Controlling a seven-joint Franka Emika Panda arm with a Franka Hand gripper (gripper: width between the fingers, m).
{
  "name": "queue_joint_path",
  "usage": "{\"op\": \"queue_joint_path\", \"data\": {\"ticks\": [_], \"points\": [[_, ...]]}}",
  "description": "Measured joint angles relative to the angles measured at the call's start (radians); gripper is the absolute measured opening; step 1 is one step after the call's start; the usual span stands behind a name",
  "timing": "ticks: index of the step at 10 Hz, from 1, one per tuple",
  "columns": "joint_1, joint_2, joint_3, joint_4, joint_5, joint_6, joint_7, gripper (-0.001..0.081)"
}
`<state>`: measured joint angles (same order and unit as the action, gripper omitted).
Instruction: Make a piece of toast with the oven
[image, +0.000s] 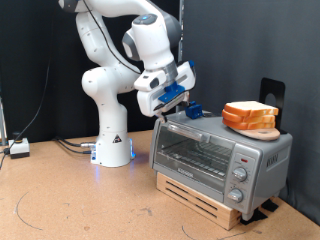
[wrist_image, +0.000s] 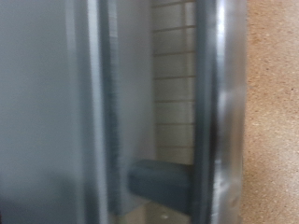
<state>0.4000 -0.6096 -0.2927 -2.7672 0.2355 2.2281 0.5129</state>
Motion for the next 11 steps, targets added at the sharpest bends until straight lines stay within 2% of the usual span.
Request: {"op": "queue_joint_path", "data": {"ticks": [2, 5, 11], "points": [[-0.005, 0.037, -0.001, -0.026, -0.008, 0.058, -0.011, 0.0804], [-0.013, 0.099, -0.004, -0.034, -0.02, 0.104, -0.028, 0.0804], [-0.107, 0.138, -0.059, -0.016, -0.106, 0.135, -0.073, 0.0804]]}}
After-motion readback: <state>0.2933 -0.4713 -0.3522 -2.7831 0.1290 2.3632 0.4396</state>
